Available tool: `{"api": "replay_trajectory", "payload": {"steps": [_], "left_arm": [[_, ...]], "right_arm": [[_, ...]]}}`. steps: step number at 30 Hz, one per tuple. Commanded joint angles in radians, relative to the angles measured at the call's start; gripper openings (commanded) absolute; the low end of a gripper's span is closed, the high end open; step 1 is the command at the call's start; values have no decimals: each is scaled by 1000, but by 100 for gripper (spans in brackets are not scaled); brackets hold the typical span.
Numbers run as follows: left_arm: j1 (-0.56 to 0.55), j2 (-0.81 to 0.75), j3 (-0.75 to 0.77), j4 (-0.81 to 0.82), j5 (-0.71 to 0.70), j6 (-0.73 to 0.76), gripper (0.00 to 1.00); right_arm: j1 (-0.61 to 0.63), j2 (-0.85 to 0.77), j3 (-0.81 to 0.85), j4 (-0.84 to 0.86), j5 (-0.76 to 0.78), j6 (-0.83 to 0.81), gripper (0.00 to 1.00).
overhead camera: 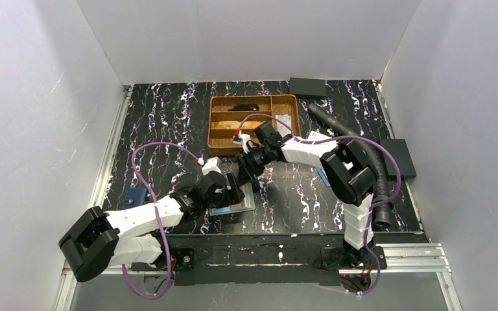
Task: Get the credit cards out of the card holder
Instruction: Remove the credit card from the card holder.
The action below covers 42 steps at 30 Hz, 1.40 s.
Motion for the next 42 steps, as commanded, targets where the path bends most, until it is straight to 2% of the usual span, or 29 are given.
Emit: {"api": "replay_trajectory", "payload": {"steps": [1,18,22,24,27,31,34,38,42], "left_arm": [[9,17,-10,3,-3,3,70],[20,76,38,-23,11,39,71],[20,75,49,-47,-8,38,69],[20,71,54,-69,-11,41,64],[21,62,59,-91,-15,47,58],[20,46,56,-114,-25,46,55],[20,29,45,-125,-36,39,47],[26,-5,22,-138,-43,29,46],[38,-53,-9,-130,-38,19,46]], "right_arm": [[6,-53,10,18,-47,19,51],[5,-41,-42,159,-199,176,51],[6,-31,-53,196,-228,209,51],[6,-30,-58,200,-244,221,51],[6,-30,-70,263,-274,254,52],[5,-24,-100,367,-335,340,53],[6,-21,-126,461,-367,403,55],[1,-29,-127,456,-370,383,56],[-5,-42,-100,336,-330,268,57]]}}
